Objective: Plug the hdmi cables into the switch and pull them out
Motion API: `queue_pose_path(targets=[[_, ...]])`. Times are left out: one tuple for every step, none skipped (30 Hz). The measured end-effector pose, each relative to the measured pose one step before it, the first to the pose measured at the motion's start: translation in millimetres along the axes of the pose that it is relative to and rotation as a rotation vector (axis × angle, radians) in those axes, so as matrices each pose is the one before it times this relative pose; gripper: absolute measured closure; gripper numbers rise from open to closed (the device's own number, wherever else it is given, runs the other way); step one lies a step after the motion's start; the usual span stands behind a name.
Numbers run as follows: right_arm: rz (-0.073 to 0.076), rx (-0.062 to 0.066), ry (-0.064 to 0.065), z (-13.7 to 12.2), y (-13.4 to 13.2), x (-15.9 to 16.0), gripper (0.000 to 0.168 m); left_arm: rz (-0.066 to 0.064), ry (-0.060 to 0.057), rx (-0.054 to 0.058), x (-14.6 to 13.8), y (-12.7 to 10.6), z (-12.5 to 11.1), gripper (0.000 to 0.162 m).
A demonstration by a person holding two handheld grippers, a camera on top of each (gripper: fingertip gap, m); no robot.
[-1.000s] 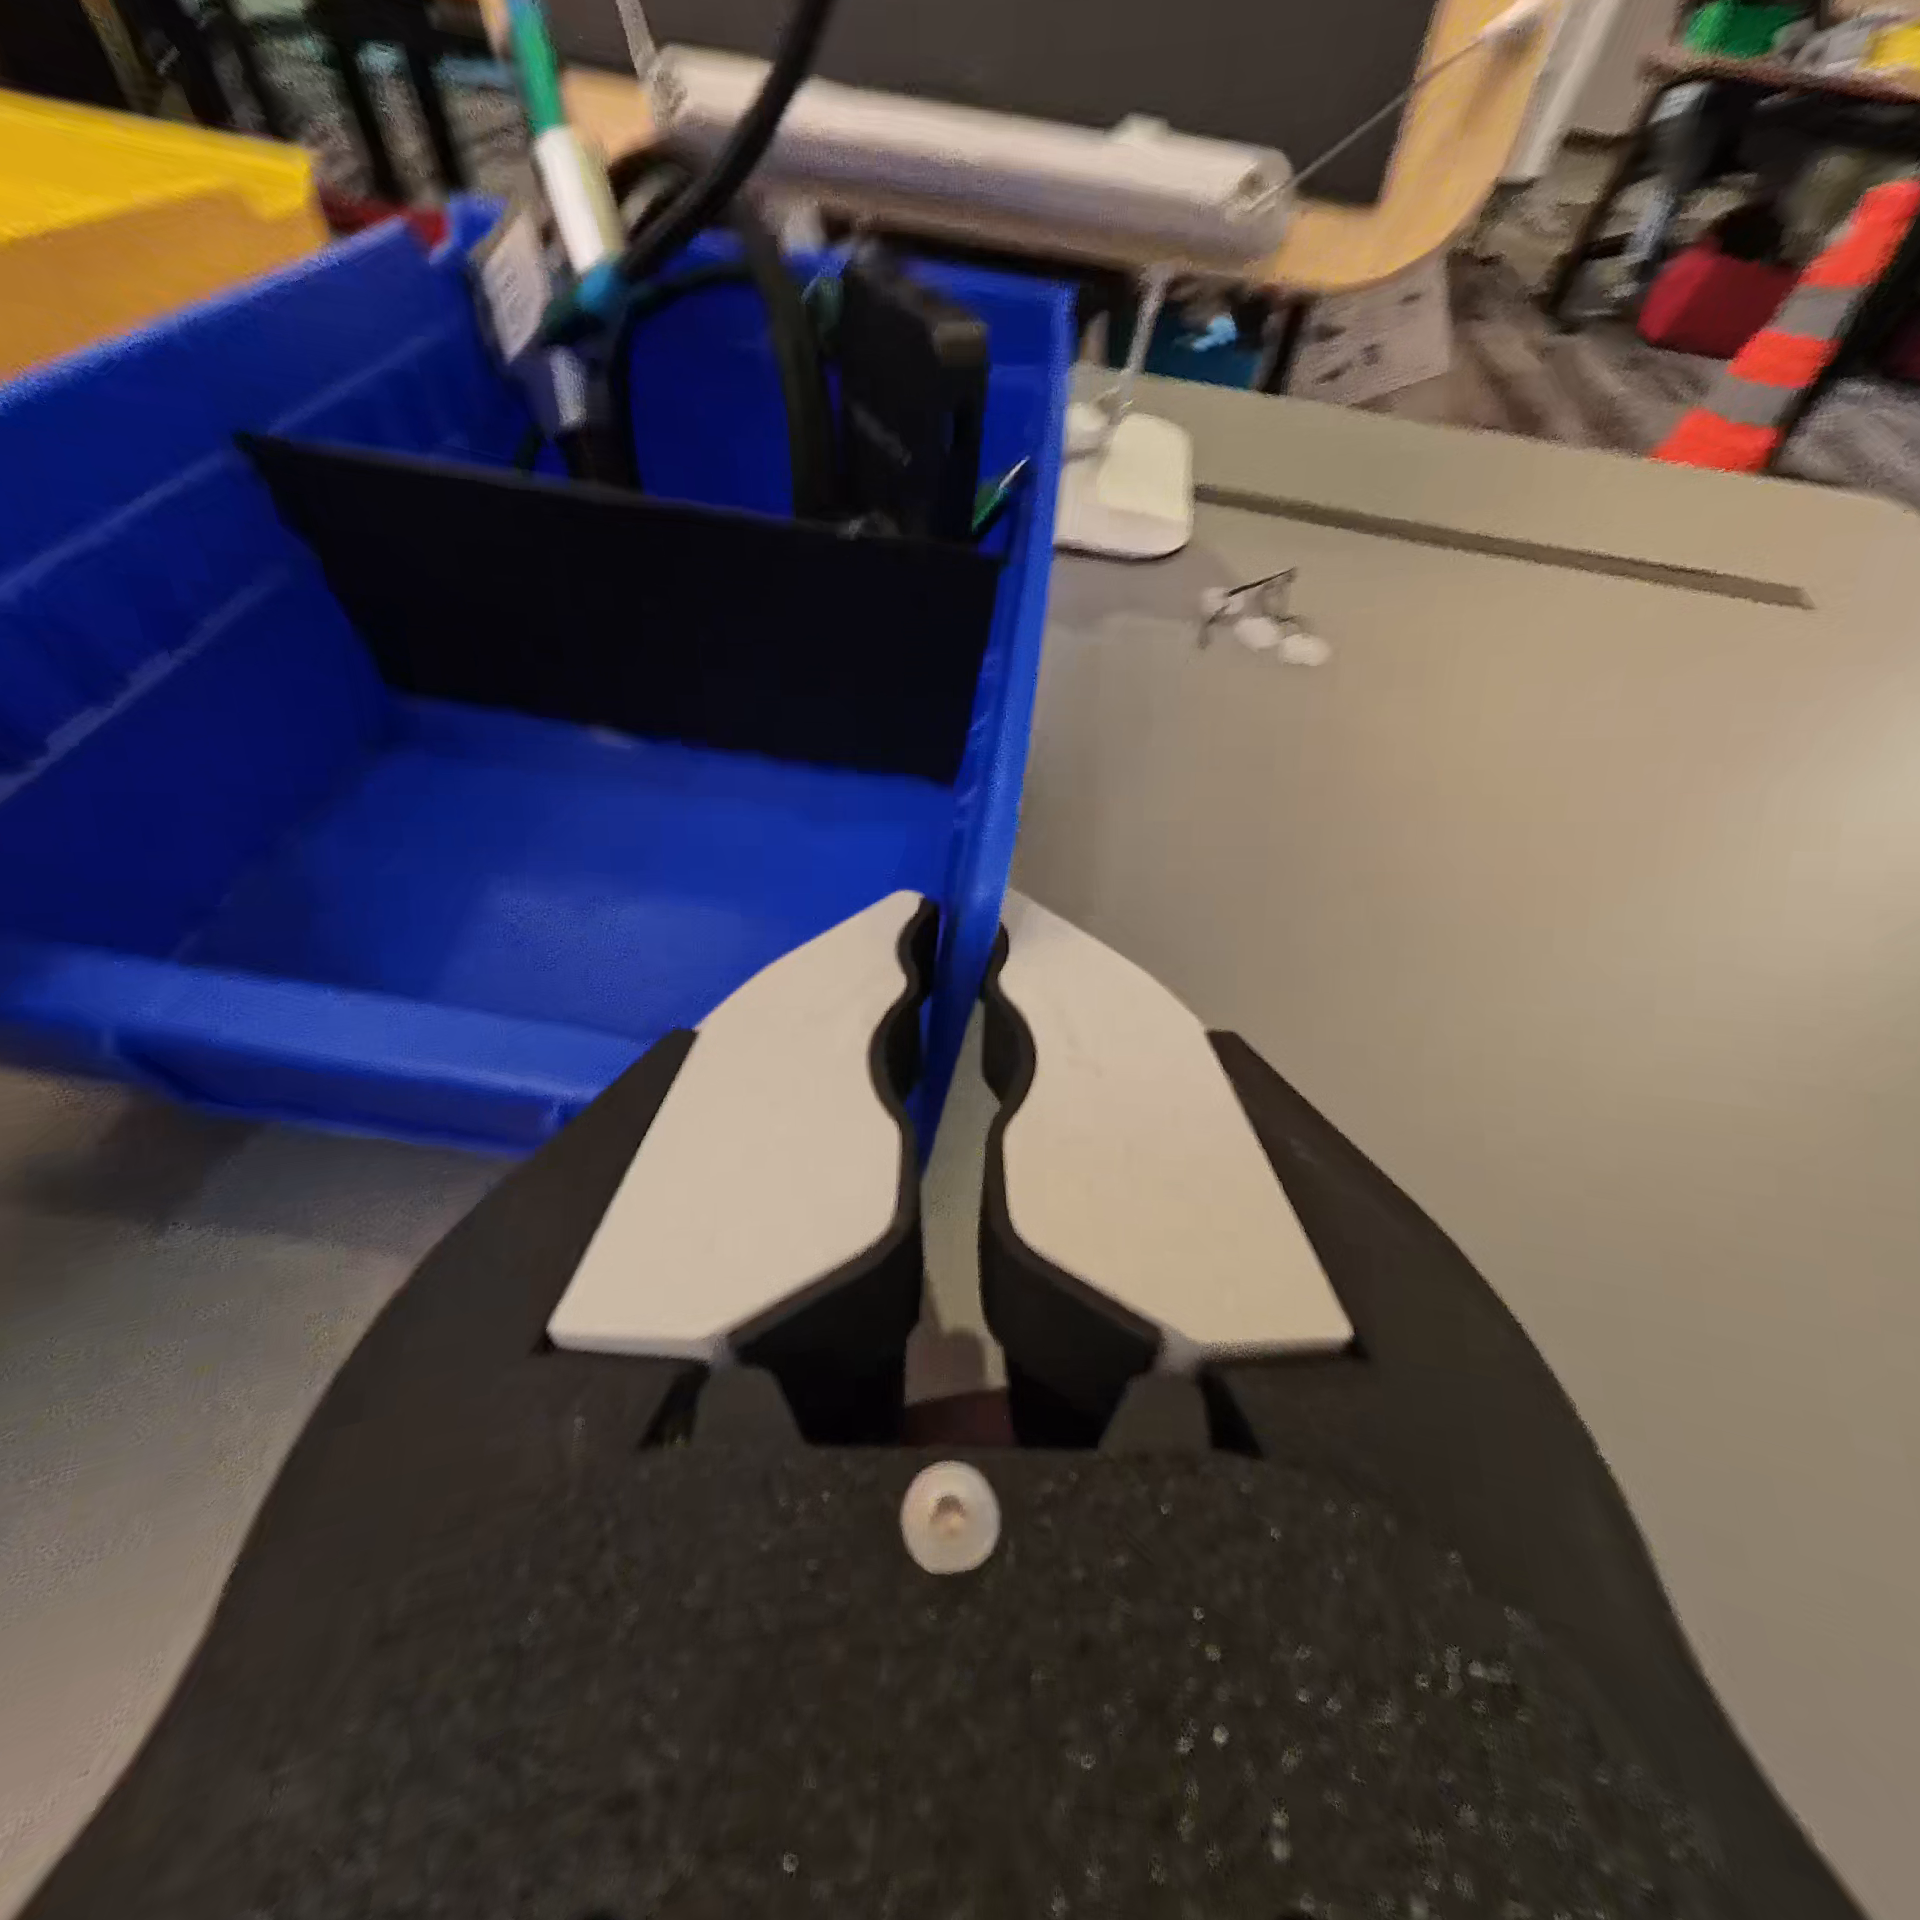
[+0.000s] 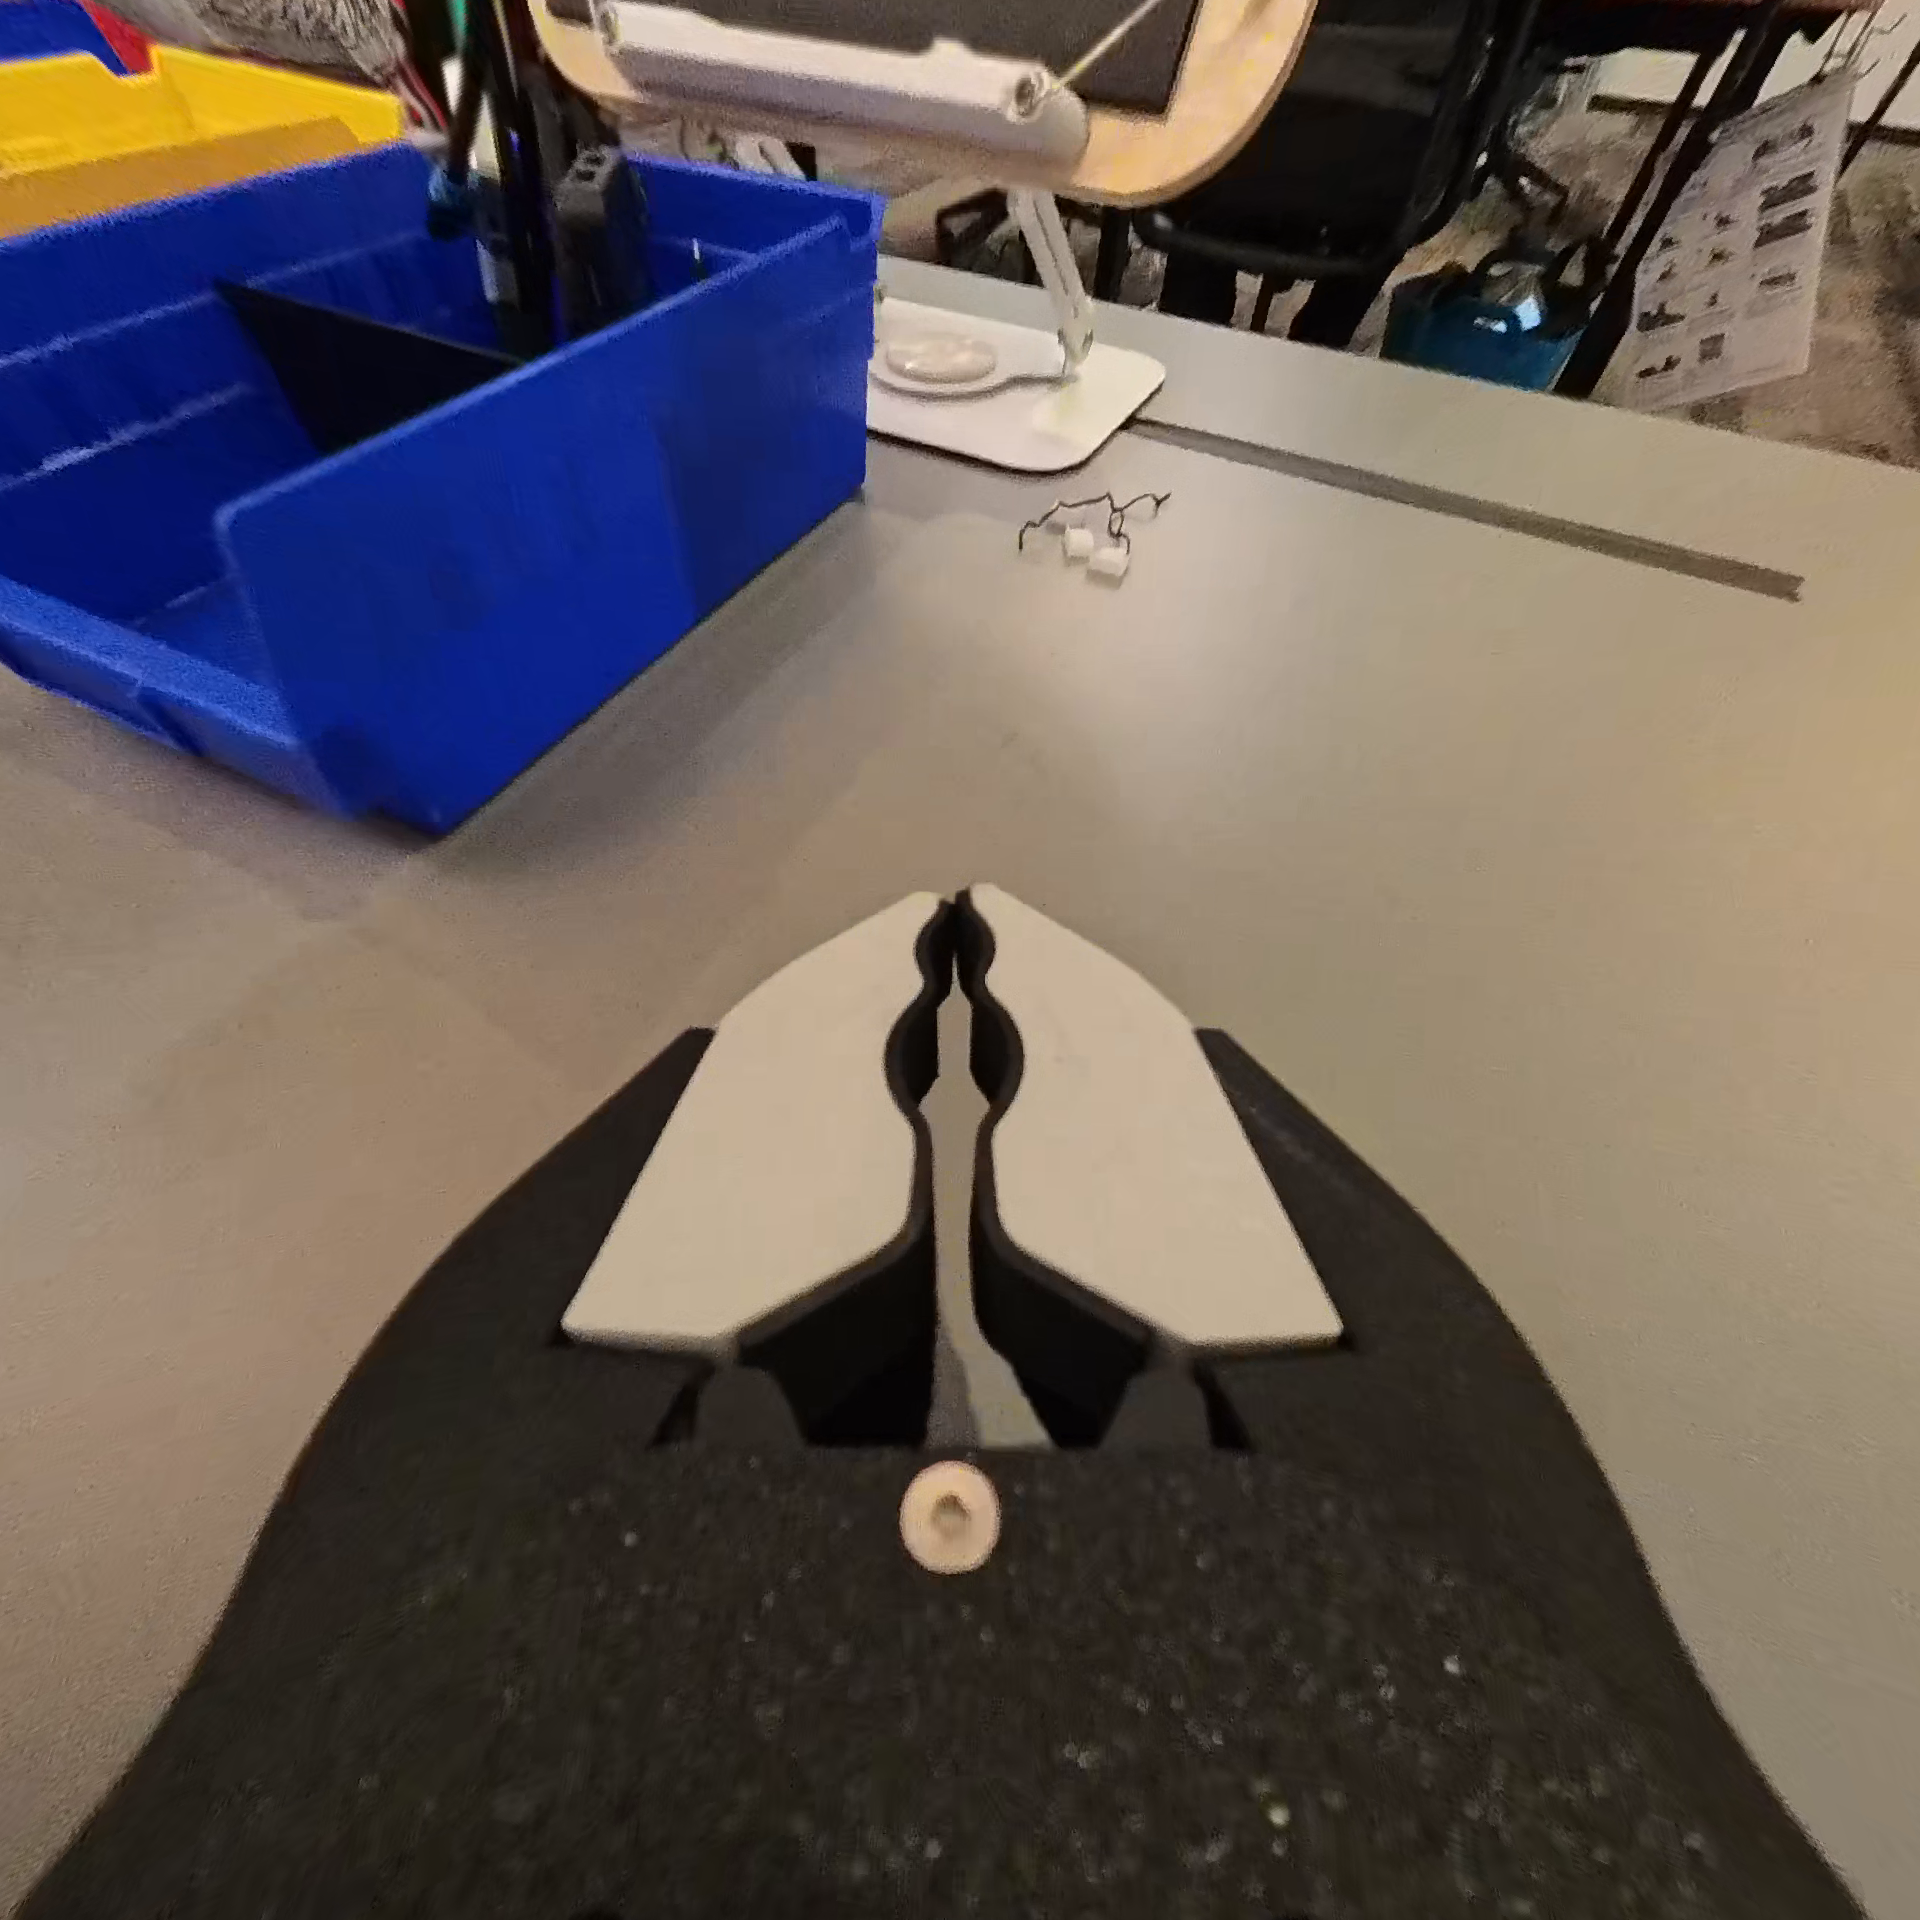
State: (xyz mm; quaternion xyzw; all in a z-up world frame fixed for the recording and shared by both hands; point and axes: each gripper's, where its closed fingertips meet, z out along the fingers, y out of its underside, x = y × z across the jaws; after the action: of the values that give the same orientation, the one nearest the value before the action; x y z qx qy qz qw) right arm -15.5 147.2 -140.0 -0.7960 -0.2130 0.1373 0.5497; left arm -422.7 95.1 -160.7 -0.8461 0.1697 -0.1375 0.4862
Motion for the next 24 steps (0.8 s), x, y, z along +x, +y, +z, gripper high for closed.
queue_pose_path(targets=[[0.0110, 0.0213, -0.0031, -6.62, -2.84, -4.00, 0.168, -0.0338, -0.0087, 0.0027, -4.80, 2.35, -5.06, 0.162], [0.0150, 0.0274, -0.0141, -5.23, -1.81, -5.60, 0.168, -0.0285, -0.0375, 0.0232, -9.04, 0.92, -7.99, 0.162], [0.0166, 0.0137, -0.0059, -3.79, 2.44, -5.59, 0.168, -0.0207, -0.0382, 0.0367, -10.62, -1.28, -9.99, 0.162], [0.0164, -0.0198, -0.0067, -4.62, 6.30, -6.20, 0.168, -0.0170, -0.0658, 0.0306, -16.79, -1.98, -11.22, 0.161], [0.0099, -0.0289, 0.0052, -3.58, 7.68, -3.73, 0.168, -0.0147, -0.0752, 0.0258, -21.01, -3.30, -10.81, 0.156], [0.0056, -0.0281, 0.0091, -2.90, 6.05, -2.35, 0.168, -0.0072, -0.0382, 0.0292, -18.40, -6.19, -8.95, 0.148], [-0.0015, -0.0127, -0.0022, -3.99, 2.99, -3.62, 0.168, -0.0103, -0.0254, 0.0262, -18.33, -8.42, -7.01, 0.138], [-0.0070, 0.0030, -0.0014, -3.25, 0.58, -4.21, 0.162, -0.0111, -0.0237, 0.0159, -19.18, -9.40, -3.95, 0.128], [-0.0106, 0.0025, -0.0063, -3.17, 0.18, -3.66, 0.153, 0.0051, -0.0255, 0.0012, -21.01, -8.13, -0.37, 0.118], [-0.0108, 0.0012, -0.0074, -2.68, 0.11, -4.63, 0.143, 0.0128, -0.0385, -0.0160, -23.55, -5.04, 3.22, 0.109], [-0.0106, 0.0040, -0.0036, -1.29, 0.69, -3.15, 0.134, 0.0019, -0.0293, -0.0254, -22.00, -1.85, 5.97, 0.106], [-0.0104, -0.0003, -0.0045, -1.85, 0.25, -3.72, 0.130, 0.0035, -0.0062, -0.0191, -17.33, -1.69, 8.35, 0.106], [-0.0105, 0.0084, -0.0065, -2.86, -0.37, -4.22, 0.130, 0.0053, -0.0100, -0.0110, -15.92, -1.55, 10.73, 0.106], [-0.0107, 0.0101, -0.0101, -0.06, -1.39, -3.82, 0.130, 0.0019, -0.0045, -0.0088, -12.85, -1.23, 12.94, 0.110], [0.0040, 0.0014, -0.0100, -1.13, -0.66, -4.71, 0.130, -0.0019, 0.0011, -0.0114, -9.39, -0.66, 14.68, 0.111], [0.0196, -0.0008, -0.0114, 1.26, -0.49, -5.64, 0.129, -0.0055, 0.0094, -0.0115, -5.86, -0.79, 15.42, 0.111], [0.0127, -0.0012, -0.0280, 1.70, -0.28, -9.04, 0.128, -0.0001, 0.0207, -0.0101, -1.82, -0.83, 14.91, 0.111], [0.0017, -0.0051, -0.0407, 2.42, -0.39, -12.89, 0.126, 0.0124, -0.0034, -0.0090, -3.13, -0.76, 13.13, 0.112], [-0.0035, -0.0120, -0.0292, 3.18, -0.02, -12.64, 0.125, 0.0260, -0.0155, -0.0013, -2.95, -1.30, 9.41, 0.123], [-0.0123, -0.0128, -0.0278, 5.97, 1.42, -12.30, 0.125, 0.0141, 0.0121, 0.0049, 1.54, -1.26, 5.21, 0.139], [-0.0152, -0.0073, -0.0227, 4.67, -0.47, -14.45, 0.126, -0.0293, 0.0080, 0.0110, 0.99, -1.65, 1.71, 0.154], [-0.0044, -0.0045, -0.0279, 6.66, -0.84, -15.70, 0.127, -0.0533, 0.0169, -0.0081, 2.42, 0.95, -0.94, 0.156], [-0.0030, -0.0001, -0.0293, 9.14, -3.58, -15.60, 0.131, -0.0519, 0.0338, -0.0140, 5.59, 2.74, -4.11, 0.158], [0.0008, 0.0002, -0.0251, 9.46, -4.34, -17.88, 0.134, -0.0374, 0.0140, -0.0076, 5.12, 3.78, -5.49, 0.159]])
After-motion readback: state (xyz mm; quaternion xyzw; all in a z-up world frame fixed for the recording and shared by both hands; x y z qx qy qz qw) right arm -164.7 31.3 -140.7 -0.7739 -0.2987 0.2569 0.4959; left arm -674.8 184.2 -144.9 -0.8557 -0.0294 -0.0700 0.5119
